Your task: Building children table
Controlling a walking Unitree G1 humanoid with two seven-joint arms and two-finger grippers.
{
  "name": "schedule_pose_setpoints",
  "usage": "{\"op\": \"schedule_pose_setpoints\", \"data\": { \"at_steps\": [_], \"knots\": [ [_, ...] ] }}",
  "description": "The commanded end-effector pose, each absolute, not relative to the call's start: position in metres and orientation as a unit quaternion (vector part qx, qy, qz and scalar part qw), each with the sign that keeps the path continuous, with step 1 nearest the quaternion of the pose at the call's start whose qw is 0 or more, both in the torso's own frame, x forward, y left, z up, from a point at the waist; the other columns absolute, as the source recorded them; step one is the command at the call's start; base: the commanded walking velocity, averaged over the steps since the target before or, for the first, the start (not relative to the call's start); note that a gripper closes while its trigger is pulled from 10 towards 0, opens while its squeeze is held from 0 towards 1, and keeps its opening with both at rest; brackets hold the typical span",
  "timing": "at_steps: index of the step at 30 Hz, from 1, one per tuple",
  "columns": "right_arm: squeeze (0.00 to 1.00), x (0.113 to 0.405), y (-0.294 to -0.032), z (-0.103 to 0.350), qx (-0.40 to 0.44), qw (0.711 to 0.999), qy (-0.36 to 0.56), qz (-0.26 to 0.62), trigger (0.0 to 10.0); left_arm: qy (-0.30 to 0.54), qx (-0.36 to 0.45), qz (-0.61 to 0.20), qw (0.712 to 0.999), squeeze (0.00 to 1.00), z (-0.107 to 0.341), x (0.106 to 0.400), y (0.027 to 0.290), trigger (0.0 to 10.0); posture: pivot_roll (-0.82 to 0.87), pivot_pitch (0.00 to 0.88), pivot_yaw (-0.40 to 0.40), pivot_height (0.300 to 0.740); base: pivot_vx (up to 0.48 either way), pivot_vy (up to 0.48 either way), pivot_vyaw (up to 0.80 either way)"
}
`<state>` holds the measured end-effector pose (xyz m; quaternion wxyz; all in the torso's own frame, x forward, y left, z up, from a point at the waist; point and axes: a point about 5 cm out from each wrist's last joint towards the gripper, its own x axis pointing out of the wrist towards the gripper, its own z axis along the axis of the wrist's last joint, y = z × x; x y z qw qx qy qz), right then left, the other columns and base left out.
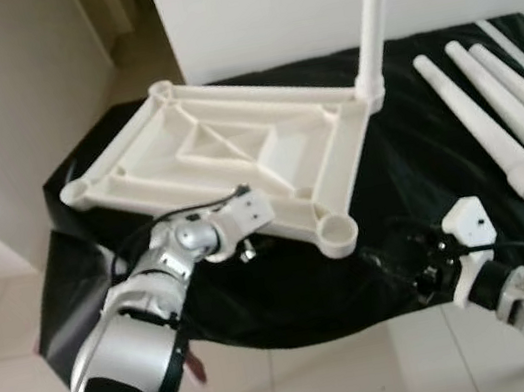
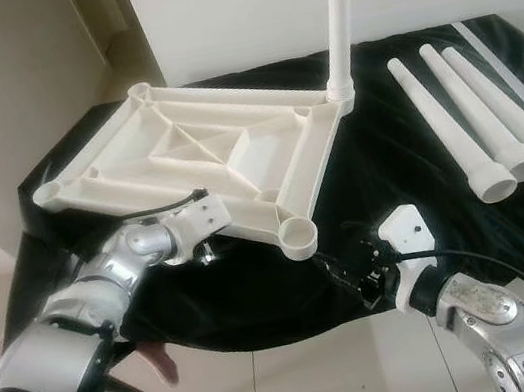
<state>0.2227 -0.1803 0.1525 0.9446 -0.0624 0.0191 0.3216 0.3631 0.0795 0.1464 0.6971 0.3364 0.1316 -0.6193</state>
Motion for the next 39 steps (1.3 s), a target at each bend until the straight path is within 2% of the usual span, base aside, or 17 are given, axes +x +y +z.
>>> {"op": "schedule_pose_setpoints", "data": {
  "at_steps": [1, 5, 7, 12, 13, 14, 15, 17, 19, 20, 23, 30, 39],
  "knots": [
    [0.00, 0.225, -0.178, 0.152, -0.065, 0.945, 0.016, 0.321, 10.0, 0.161, 0.278, -0.692, 0.646, 0.00, 0.141, 0.351, 0.077, 10.0, -0.15, 0.040, 0.114, 0.740, 0.000, 0.000, 0.00],
    [0.00, 0.228, -0.177, 0.152, -0.066, 0.944, 0.013, 0.322, 10.0, 0.155, 0.259, -0.709, 0.638, 0.00, 0.148, 0.350, 0.074, 10.0, -0.15, 0.038, 0.115, 0.740, 0.000, 0.000, 0.00],
    [0.00, 0.230, -0.177, 0.153, -0.067, 0.944, 0.010, 0.322, 10.0, 0.160, 0.232, -0.711, 0.644, 0.00, 0.155, 0.353, 0.071, 10.0, -0.14, 0.035, 0.114, 0.740, 0.000, 0.000, 0.00],
    [0.00, 0.233, -0.176, 0.154, -0.067, 0.944, 0.005, 0.322, 10.0, 0.141, 0.233, -0.701, 0.659, 0.00, 0.163, 0.357, 0.069, 10.0, -0.14, 0.031, 0.116, 0.740, 0.000, 0.000, 0.00],
    [0.00, 0.233, -0.176, 0.155, -0.068, 0.945, 0.004, 0.321, 10.0, 0.139, 0.229, -0.694, 0.668, 0.00, 0.165, 0.358, 0.069, 10.0, -0.14, 0.030, 0.115, 0.740, 0.000, 0.000, 0.00],
    [0.00, 0.235, -0.177, 0.156, -0.065, 0.948, -0.001, 0.313, 10.0, 0.120, 0.226, -0.667, 0.700, 0.00, 0.171, 0.364, 0.071, 10.0, -0.14, 0.029, 0.114, 0.740, 0.000, 0.000, 0.00],
    [0.00, 0.235, -0.177, 0.156, -0.065, 0.948, -0.001, 0.313, 10.0, 0.120, 0.226, -0.667, 0.700, 0.00, 0.171, 0.364, 0.071, 10.0, -0.14, 0.029, 0.114, 0.740, 0.000, 0.000, 0.00],
    [0.00, 0.236, -0.176, 0.156, -0.062, 0.950, -0.006, 0.307, 10.0, 0.104, 0.225, -0.638, 0.729, 0.00, 0.177, 0.370, 0.074, 10.0, -0.14, 0.028, 0.114, 0.740, 0.000, 0.000, 0.00],
    [0.00, 0.236, -0.176, 0.157, -0.061, 0.950, -0.008, 0.306, 10.0, 0.099, 0.224, -0.629, 0.738, 0.00, 0.179, 0.372, 0.075, 10.0, -0.14, 0.028, 0.114, 0.740, 0.000, 0.000, 0.00],
    [0.00, 0.237, -0.177, 0.157, -0.055, 0.955, -0.014, 0.291, 10.0, 0.102, 0.218, -0.603, 0.761, 0.00, 0.182, 0.377, 0.081, 10.0, -0.14, 0.028, 0.113, 0.740, 0.000, 0.000, 0.00],
    [0.00, 0.241, -0.180, 0.157, -0.041, 0.969, -0.030, 0.240, 10.0, 0.111, 0.233, -0.564, 0.785, 0.00, 0.180, 0.381, 0.104, 10.0, -0.14, 0.025, 0.107, 0.740, 0.000, 0.000, 0.00],
    [0.00, 0.247, -0.187, 0.159, 0.006, 0.985, -0.050, 0.165, 10.0, 0.136, 0.231, -0.538, 0.799, 0.00, 0.162, 0.377, 0.126, 10.0, -0.14, 0.023, 0.091, 0.740, 0.000, 0.000, 0.00],
    [0.00, 0.254, -0.203, 0.161, 0.018, 0.993, -0.062, 0.096, 10.0, 0.148, 0.212, -0.544, 0.798, 0.00, 0.149, 0.371, 0.130, 10.0, -0.12, 0.029, 0.072, 0.740, 0.000, 0.000, 0.00]
  ]
}}
